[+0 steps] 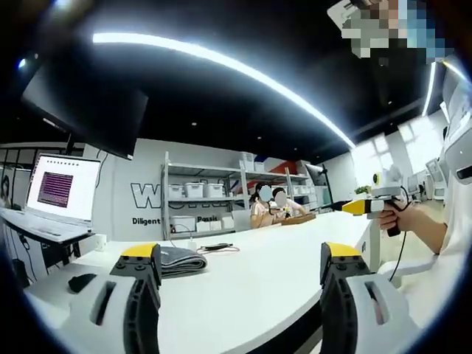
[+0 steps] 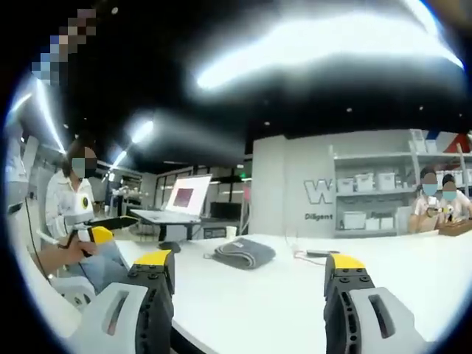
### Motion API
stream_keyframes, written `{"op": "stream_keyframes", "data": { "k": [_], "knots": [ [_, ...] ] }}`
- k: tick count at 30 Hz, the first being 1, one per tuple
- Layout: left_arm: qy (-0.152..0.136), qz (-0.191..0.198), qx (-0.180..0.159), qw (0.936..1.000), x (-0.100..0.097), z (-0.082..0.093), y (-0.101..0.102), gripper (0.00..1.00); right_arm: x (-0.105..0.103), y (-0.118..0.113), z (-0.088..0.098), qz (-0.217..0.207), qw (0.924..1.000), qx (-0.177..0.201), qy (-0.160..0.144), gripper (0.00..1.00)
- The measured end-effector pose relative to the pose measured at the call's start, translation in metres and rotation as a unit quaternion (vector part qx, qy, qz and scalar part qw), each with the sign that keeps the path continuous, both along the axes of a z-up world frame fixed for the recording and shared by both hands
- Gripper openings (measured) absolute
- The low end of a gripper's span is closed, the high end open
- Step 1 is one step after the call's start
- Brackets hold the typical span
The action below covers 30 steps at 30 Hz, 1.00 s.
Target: Open the folded towel by lifting each exposed corner and separating the folded layers until the towel lies flat within the target outline without major curled edges
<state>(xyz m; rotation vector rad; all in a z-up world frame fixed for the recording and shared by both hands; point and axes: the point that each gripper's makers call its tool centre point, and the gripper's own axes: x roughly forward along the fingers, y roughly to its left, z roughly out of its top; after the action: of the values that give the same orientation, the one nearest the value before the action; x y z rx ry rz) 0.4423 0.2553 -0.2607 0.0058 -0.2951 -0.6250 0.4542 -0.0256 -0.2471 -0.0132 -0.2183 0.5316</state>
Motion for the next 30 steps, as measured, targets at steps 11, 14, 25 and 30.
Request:
{"op": "stream_keyframes", "data": {
  "k": [11,14,25,30],
  "knots": [
    [-0.003,-0.005,0.006,1.0000,-0.0006,-0.0006,-0.0036,0.86,0.0008,-0.0001,-0.0016,0.005,0.9999,0.006,0.007,0.82],
    [-0.001,-0.006,0.004,1.0000,-0.0005,-0.0004,-0.0032,0.86,0.0009,-0.0002,-0.0009,0.004,1.0000,0.005,0.005,0.82],
    [-0.006,-0.006,0.005,1.0000,-0.0013,0.0006,-0.0036,0.86,-0.0001,0.0013,-0.0014,0.010,0.9999,0.008,0.005,0.81],
    [-0.002,-0.010,0.005,0.9999,-0.0010,-0.0003,-0.0055,0.86,0.0016,0.0012,-0.0034,0.008,0.9999,0.005,0.007,0.81]
  ]
}}
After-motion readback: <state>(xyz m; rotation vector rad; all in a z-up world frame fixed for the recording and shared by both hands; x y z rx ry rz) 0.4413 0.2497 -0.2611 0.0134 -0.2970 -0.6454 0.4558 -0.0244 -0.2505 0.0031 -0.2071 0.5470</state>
